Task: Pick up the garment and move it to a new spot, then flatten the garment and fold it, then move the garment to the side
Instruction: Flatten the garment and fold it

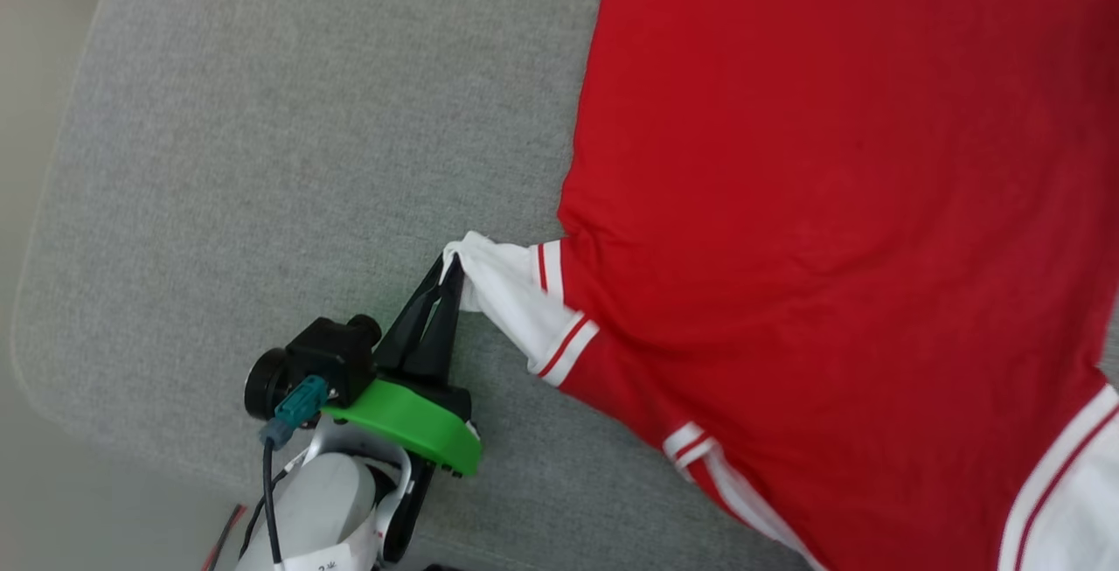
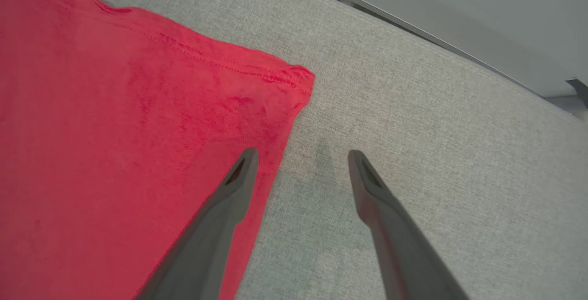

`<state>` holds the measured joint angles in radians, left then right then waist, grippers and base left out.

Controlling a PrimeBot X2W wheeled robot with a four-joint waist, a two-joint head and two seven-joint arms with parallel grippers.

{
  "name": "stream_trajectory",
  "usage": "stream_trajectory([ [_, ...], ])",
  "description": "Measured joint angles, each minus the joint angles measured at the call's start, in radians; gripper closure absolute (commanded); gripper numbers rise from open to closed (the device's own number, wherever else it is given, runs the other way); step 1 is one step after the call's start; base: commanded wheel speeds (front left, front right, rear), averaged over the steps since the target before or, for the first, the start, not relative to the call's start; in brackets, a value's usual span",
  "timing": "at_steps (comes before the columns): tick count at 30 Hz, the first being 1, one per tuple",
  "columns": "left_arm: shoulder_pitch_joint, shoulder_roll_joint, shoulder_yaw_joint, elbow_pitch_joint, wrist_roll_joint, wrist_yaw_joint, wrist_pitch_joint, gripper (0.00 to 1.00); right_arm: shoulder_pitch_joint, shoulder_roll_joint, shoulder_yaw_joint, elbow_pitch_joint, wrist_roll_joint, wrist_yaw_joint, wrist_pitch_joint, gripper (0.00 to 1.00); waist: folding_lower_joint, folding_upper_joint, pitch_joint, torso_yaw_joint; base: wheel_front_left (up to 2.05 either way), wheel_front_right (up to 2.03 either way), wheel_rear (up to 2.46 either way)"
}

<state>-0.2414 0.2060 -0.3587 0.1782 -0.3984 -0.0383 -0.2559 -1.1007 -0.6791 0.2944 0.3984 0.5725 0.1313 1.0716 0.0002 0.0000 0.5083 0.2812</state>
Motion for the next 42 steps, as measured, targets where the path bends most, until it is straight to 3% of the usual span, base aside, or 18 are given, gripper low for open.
stream_trajectory([
  [8, -0.026, -0.061, 0.041, -0.017, 0.059, -0.044, 0.0, 1.0, -0.028, 0.007, 0.009, 0.065, -0.051, 0.0, 0.033, 0.0, 0.0, 0.0, 0.111, 0.068, 0.0, 0.0, 0.0],
  [17, -0.026, -0.084, 0.08, -0.033, 0.109, -0.067, -0.003, 1.0, -0.027, -0.017, -0.021, 0.051, -0.041, 0.0, 0.044, 0.0, -0.0003, 0.0, 0.157, 0.103, 0.0, 0.0, 0.0],
  [18, -0.025, -0.085, 0.083, -0.033, 0.112, -0.072, -0.003, 1.0, -0.026, -0.016, -0.022, 0.05, -0.041, 0.0, 0.035, 0.75, -0.0003, 0.0, 0.155, 0.102, 0.0, 0.0, 0.0],
  [19, -0.025, -0.085, 0.086, -0.032, 0.115, -0.072, -0.003, 1.0, -0.024, -0.016, -0.022, 0.051, -0.042, 0.0, 0.025, 1.0, -0.0003, 0.0, 0.152, 0.101, 0.0, 0.0, 0.0],
  [28, 0.006, -0.084, 0.123, -0.013, 0.137, -0.081, -0.003, 1.0, 0.016, 0.014, 0.015, 0.076, -0.05, 0.0, -0.099, 1.0, -0.0002, 0.0, 0.083, 0.074, 0.0, 0.0, 0.0],
  [32, 0.052, -0.081, 0.132, 0.01, 0.145, -0.082, -0.003, 1.0, 0.095, -0.02, 0.065, 0.068, -0.003, 0.0, -0.214, 1.0, -0.0002, 0.0, 0.004, 0.053, 0.0, 0.0, 0.0],
  [42, 0.162, -0.058, 0.151, 0.052, 0.145, -0.082, -0.003, 1.0, 0.358, -0.138, 0.133, -0.056, 0.154, 0.0, -0.343, 1.0, -0.0003, 0.0, -0.16, 0.007, 0.0, 0.0, 0.0],
])
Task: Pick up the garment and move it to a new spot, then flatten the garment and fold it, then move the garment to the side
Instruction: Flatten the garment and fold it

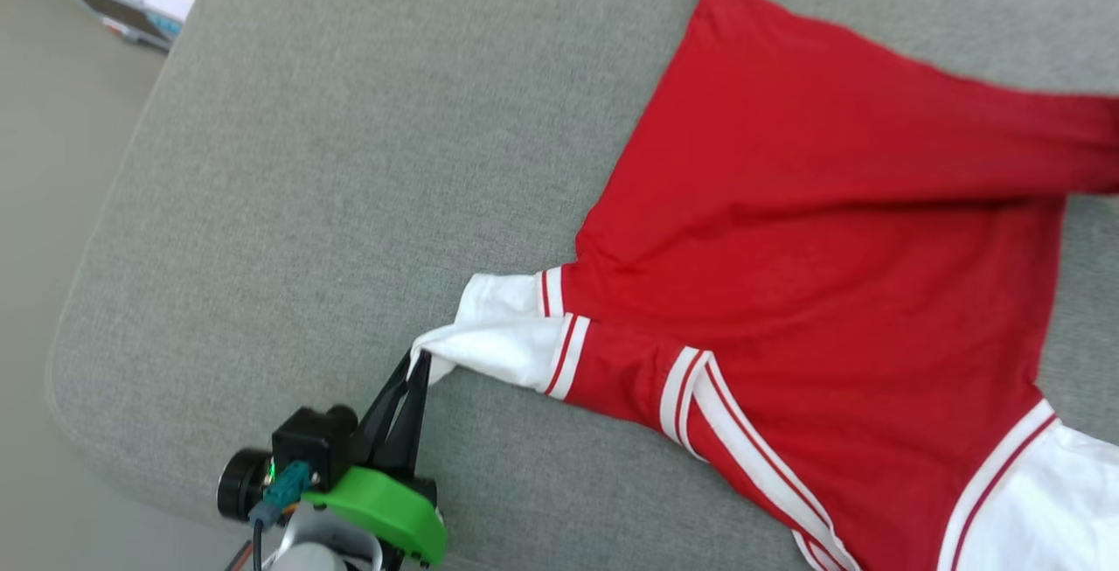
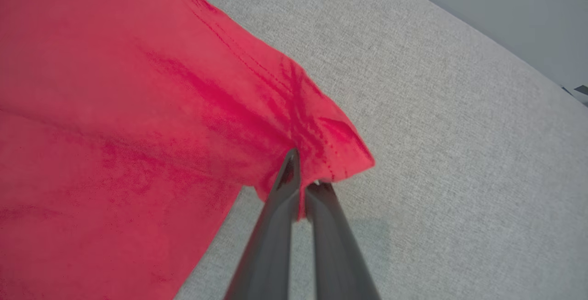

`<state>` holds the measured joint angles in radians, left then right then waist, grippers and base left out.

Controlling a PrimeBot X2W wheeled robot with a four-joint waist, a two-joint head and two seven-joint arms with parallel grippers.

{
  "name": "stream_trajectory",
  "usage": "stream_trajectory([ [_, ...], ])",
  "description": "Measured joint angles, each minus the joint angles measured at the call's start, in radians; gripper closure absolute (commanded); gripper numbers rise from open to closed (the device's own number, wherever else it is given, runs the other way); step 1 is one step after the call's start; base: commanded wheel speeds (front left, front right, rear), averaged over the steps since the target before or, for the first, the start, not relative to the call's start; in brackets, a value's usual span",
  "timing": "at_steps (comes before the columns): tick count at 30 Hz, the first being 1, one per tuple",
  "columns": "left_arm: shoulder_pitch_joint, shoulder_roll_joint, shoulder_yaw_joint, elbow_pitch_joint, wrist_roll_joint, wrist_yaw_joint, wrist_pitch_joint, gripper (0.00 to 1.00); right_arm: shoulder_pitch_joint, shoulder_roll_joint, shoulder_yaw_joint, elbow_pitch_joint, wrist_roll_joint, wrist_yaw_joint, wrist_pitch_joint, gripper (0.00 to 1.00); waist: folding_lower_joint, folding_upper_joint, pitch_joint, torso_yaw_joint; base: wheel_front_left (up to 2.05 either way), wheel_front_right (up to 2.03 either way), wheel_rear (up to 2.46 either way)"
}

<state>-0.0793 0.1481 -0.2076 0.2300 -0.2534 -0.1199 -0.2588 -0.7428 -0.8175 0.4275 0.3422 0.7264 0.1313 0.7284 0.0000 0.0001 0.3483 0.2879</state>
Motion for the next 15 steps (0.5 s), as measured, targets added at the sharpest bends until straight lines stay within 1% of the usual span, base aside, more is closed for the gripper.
stream_trajectory([
  [4, 0.041, 0.01, 0.008, 0.015, 0.0, 0.002, 0.0, 1.0, 0.136, -0.035, -0.002, -0.052, 0.05, 0.0, -0.037, 1.0, 0.0, 0.0, -0.064, -0.026, 0.0, 0.0, 0.0],
  [7, 0.066, 0.014, 0.011, 0.022, -0.002, 0.006, 0.0, 1.0, 0.246, -0.052, -0.026, -0.079, 0.073, 0.0, -0.062, 1.0, 0.0, 0.0, -0.107, -0.047, 0.0, 0.0, 0.0],
  [12, 0.102, 0.026, 0.017, 0.031, -0.012, 0.011, 0.002, 1.0, 0.451, -0.059, -0.091, -0.109, 0.109, 0.0, -0.101, 1.0, 0.0, 0.0, -0.173, -0.08, 0.0, 0.0, 0.0],
  [15, 0.12, 0.033, 0.019, 0.037, -0.019, 0.019, 0.005, 1.0, 0.579, -0.045, -0.144, -0.12, 0.118, 0.0, -0.127, 1.0, 0.0, 0.0, -0.208, -0.102, 0.0, 0.0, 0.0],
])
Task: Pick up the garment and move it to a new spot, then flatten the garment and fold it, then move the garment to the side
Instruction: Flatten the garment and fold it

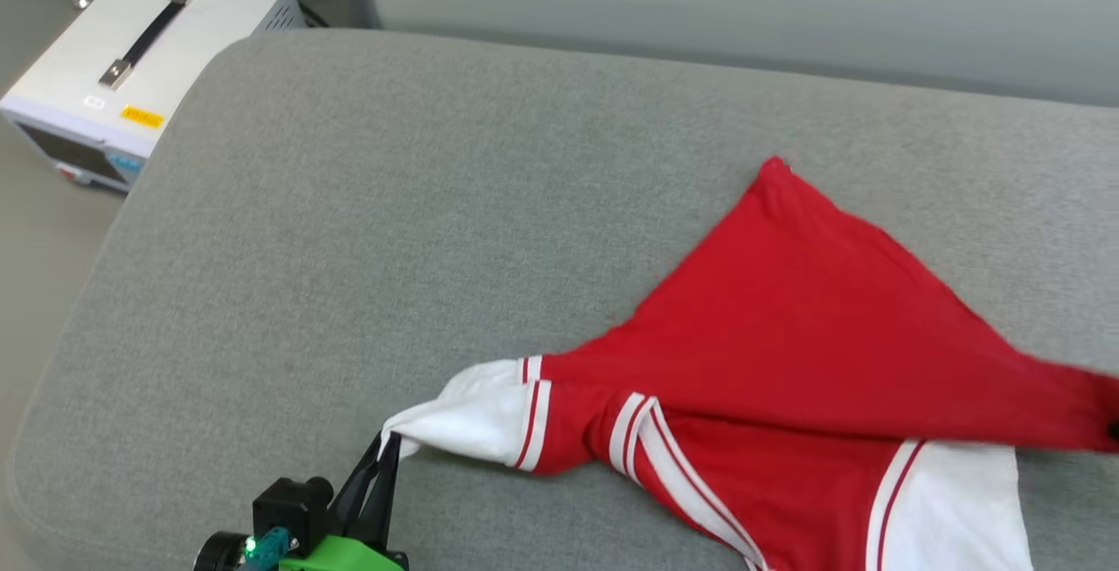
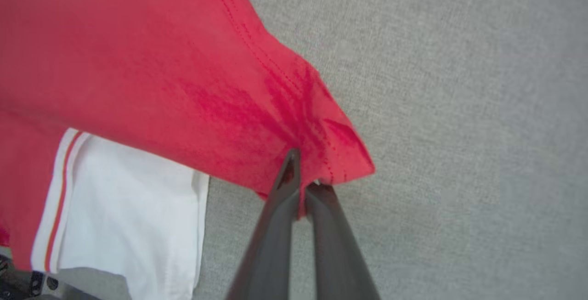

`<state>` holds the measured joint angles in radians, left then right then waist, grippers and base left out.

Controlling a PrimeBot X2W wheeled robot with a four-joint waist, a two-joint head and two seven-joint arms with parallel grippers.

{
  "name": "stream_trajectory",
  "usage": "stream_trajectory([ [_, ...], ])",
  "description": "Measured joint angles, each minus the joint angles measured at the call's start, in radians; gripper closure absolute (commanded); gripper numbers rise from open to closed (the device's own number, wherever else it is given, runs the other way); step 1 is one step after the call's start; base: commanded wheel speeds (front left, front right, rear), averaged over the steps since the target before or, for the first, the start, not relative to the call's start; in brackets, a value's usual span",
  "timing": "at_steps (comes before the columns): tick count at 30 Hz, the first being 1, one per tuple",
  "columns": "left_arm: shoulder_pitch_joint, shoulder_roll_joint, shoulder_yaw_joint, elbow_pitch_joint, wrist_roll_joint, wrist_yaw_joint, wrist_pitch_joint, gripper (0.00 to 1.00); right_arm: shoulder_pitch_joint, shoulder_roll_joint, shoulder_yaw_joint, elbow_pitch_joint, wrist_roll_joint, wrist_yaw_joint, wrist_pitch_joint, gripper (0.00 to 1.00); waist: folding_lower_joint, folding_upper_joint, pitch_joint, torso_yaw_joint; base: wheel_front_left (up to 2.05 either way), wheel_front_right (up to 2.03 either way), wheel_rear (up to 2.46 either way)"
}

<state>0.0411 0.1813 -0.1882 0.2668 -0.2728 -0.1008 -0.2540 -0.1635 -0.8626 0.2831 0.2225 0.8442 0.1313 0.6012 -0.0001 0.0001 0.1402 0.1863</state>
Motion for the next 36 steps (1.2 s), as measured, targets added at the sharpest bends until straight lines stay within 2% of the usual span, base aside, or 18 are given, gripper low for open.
stream_trajectory([
  [10, 0.031, 0.007, 0.0, 0.017, -0.012, 0.009, 0.007, 1.0, 0.345, 0.111, -0.128, -0.011, 0.004, 0.0, -0.033, 1.0, 0.0, 0.0, -0.066, -0.044, 0.0, 0.0, 0.0],
  [17, 0.032, 0.009, -0.001, 0.025, -0.019, 0.009, 0.007, 1.0, 0.397, 0.202, -0.199, -0.04, -0.037, 0.0, -0.054, 1.0, 0.0, 0.0, -0.066, -0.058, 0.0, 0.0, 0.0],
  [18, 0.032, 0.01, -0.001, 0.025, -0.019, 0.009, 0.007, 1.0, 0.397, 0.211, -0.211, -0.044, -0.044, 0.0, -0.063, 0.66, 0.0, 0.0, -0.065, -0.059, 0.0, 0.0, 0.0],
  [19, 0.032, 0.011, -0.002, 0.025, -0.019, 0.009, 0.007, 1.0, 0.396, 0.221, -0.228, -0.052, -0.052, 0.0, -0.071, 0.0, 0.0, 0.0, -0.065, -0.06, 0.0, 0.0, 0.0],
  [24, 0.03, 0.013, -0.011, 0.019, -0.019, 0.01, 0.007, 1.0, 0.351, 0.249, -0.336, -0.126, -0.079, 0.0, -0.138, 0.0, 0.0, 0.0, -0.06, -0.058, 0.0, 0.0, 0.0],
  [28, 0.027, 0.013, -0.02, 0.01, -0.019, 0.01, 0.007, 1.0, 0.28, 0.252, -0.384, -0.216, -0.093, 0.0, -0.158, 0.0, 0.0, 0.0, -0.049, -0.054, 0.0, 0.0, 0.0],
  [33, 0.002, 0.013, -0.034, -0.009, -0.017, 0.009, 0.007, 1.0, 0.15, 0.237, -0.393, -0.338, -0.122, 0.0, -0.122, 0.0, 0.0, 0.0, -0.026, -0.037, 0.0, 0.0, 0.0],
  [36, -0.023, 0.012, -0.041, -0.021, -0.014, 0.009, 0.007, 1.0, 0.062, 0.216, -0.35, -0.388, -0.135, 0.0, -0.059, 0.0, 0.0, 0.0, -0.006, -0.023, 0.0, 0.0, 0.0],
])
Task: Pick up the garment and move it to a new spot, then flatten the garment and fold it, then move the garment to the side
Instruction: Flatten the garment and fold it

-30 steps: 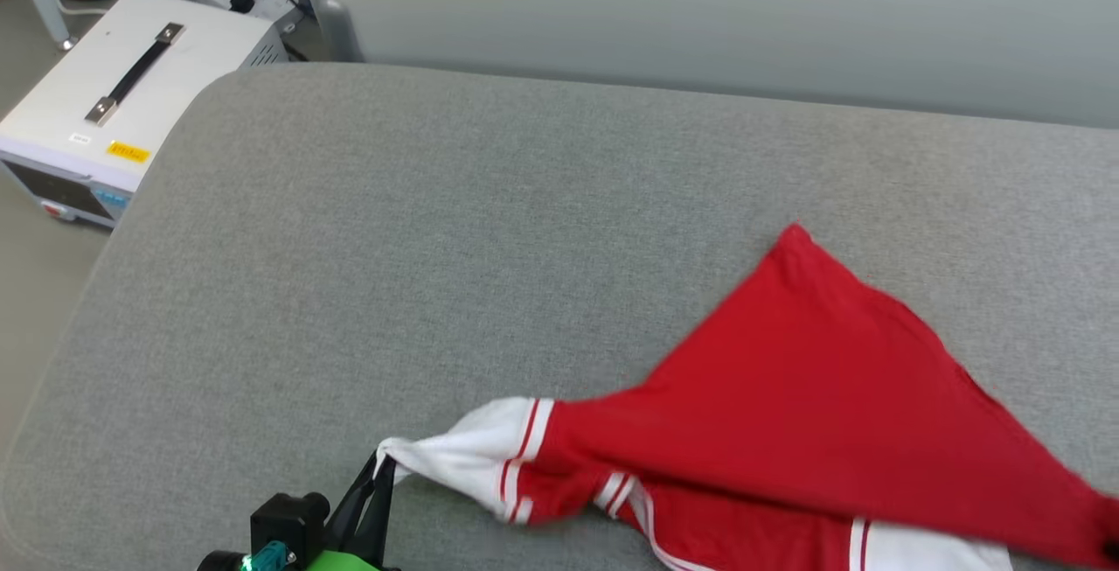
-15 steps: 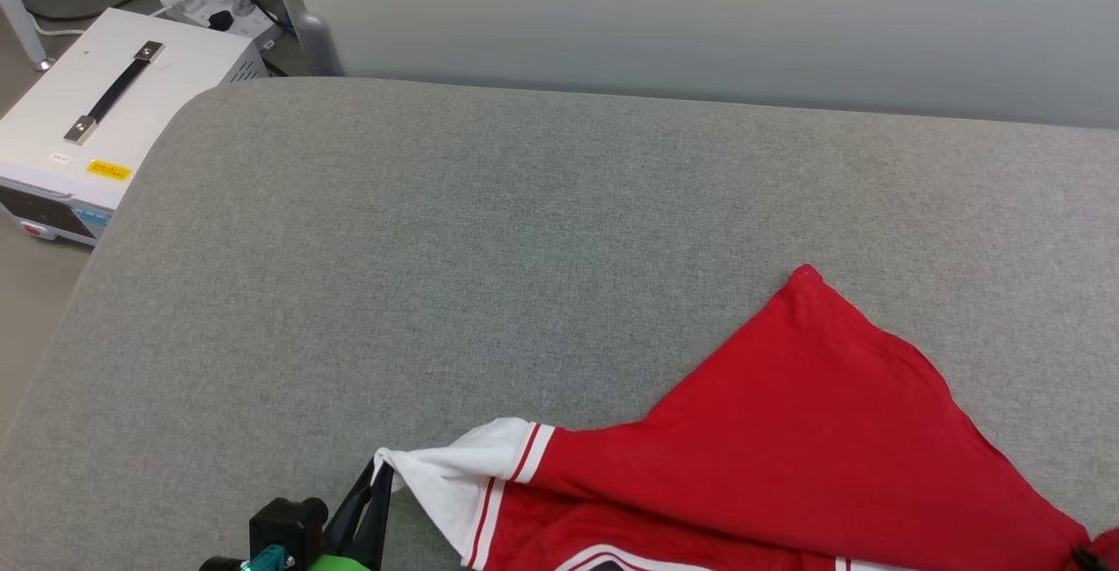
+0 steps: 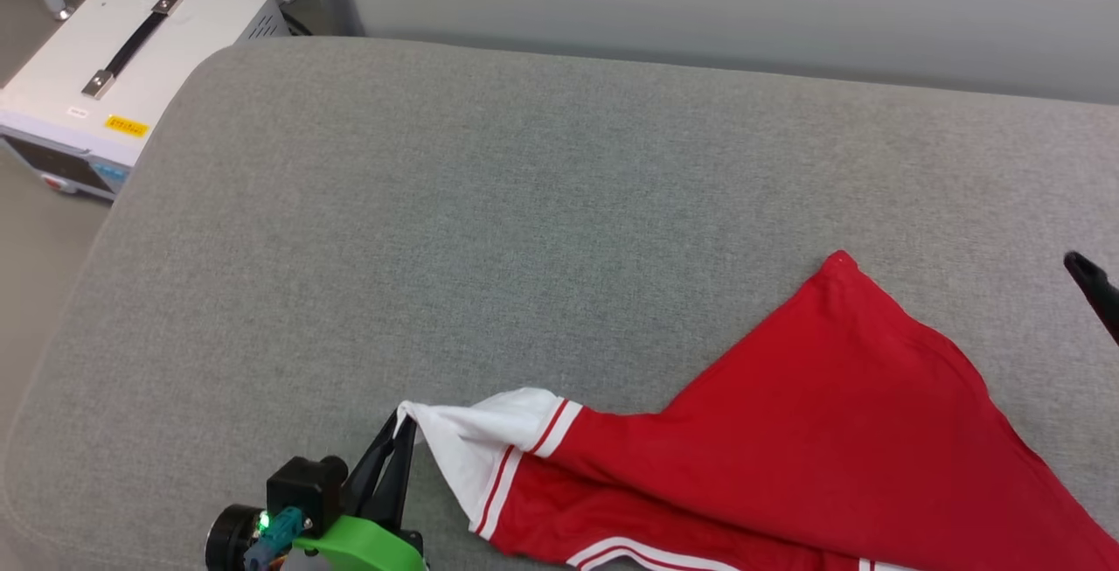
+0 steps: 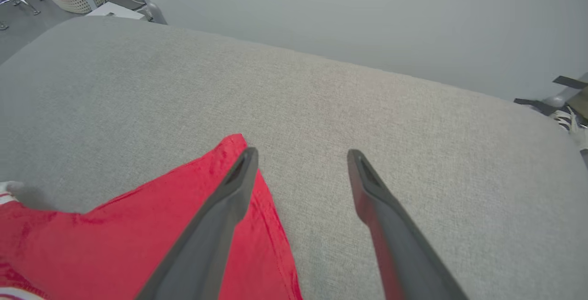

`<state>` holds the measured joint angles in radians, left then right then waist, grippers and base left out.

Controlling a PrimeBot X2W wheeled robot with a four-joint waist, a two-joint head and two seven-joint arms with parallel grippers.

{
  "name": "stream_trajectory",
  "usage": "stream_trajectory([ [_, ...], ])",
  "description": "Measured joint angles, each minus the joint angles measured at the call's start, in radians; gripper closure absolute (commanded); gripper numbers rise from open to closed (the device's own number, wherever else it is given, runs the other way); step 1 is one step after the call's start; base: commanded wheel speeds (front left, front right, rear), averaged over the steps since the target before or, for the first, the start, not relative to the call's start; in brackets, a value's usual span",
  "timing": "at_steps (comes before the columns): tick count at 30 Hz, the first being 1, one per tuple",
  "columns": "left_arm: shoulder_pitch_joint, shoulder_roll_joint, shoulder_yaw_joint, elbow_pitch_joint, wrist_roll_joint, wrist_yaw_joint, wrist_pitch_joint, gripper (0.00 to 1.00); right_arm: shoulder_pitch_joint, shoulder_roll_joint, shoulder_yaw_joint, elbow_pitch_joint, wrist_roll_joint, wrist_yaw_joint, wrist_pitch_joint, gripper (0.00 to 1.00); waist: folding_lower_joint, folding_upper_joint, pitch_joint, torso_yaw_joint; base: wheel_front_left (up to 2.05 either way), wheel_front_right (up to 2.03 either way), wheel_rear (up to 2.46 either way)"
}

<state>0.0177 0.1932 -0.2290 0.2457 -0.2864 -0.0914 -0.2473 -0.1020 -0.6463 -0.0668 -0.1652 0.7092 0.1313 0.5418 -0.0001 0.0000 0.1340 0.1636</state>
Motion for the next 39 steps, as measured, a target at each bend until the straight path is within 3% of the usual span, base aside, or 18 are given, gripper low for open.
stream_trajectory([
  [8, -0.057, -0.015, -0.027, -0.021, 0.007, -0.001, -0.007, 1.0, -0.256, -0.092, 0.249, 0.02, 0.008, 0.0, 0.274, 0.0, 0.0, 0.0, 0.065, 0.051, 0.0, 0.0, 0.0],
  [16, -0.094, -0.043, -0.038, -0.021, 0.009, -0.002, -0.008, 1.0, -0.461, -0.106, 0.481, 0.176, 0.007, 0.0, 0.443, 0.0, 0.0001, 0.0, 0.133, 0.1, 0.0, 0.0, 0.0],
  [27, -0.153, -0.083, -0.049, -0.03, 0.023, -0.016, -0.008, 1.0, -0.584, -0.077, 0.658, 0.42, -0.002, 0.0, 0.401, 0.0, 0.0002, 0.0, 0.225, 0.151, 0.0, 0.0, 0.0],
  [34, -0.159, -0.095, -0.04, -0.027, 0.028, -0.022, -0.009, 1.0, -0.605, -0.107, 0.757, 0.454, 0.017, -0.001, 0.33, 0.0, 0.0001, 0.0, 0.248, 0.167, 0.0, 0.0, 0.0],
  [35, -0.159, -0.096, -0.037, -0.026, 0.03, -0.023, -0.009, 1.0, -0.608, -0.109, 0.769, 0.458, 0.018, -0.001, 0.315, 0.69, 0.0001, 0.0, 0.247, 0.165, 0.0, 0.0, 0.0],
  [36, -0.159, -0.096, -0.035, -0.025, 0.033, -0.024, -0.008, 1.0, -0.613, -0.11, 0.78, 0.461, 0.017, -0.001, 0.301, 1.0, 0.0001, 0.0, 0.245, 0.163, 0.0, 0.0, 0.0],
  [39, -0.159, -0.097, -0.028, -0.021, 0.04, -0.028, -0.009, 1.0, -0.624, -0.1, 0.793, 0.495, 0.021, 0.0, 0.227, 1.0, 0.0001, 0.0, 0.236, 0.154, 0.0, 0.0, 0.0],
])
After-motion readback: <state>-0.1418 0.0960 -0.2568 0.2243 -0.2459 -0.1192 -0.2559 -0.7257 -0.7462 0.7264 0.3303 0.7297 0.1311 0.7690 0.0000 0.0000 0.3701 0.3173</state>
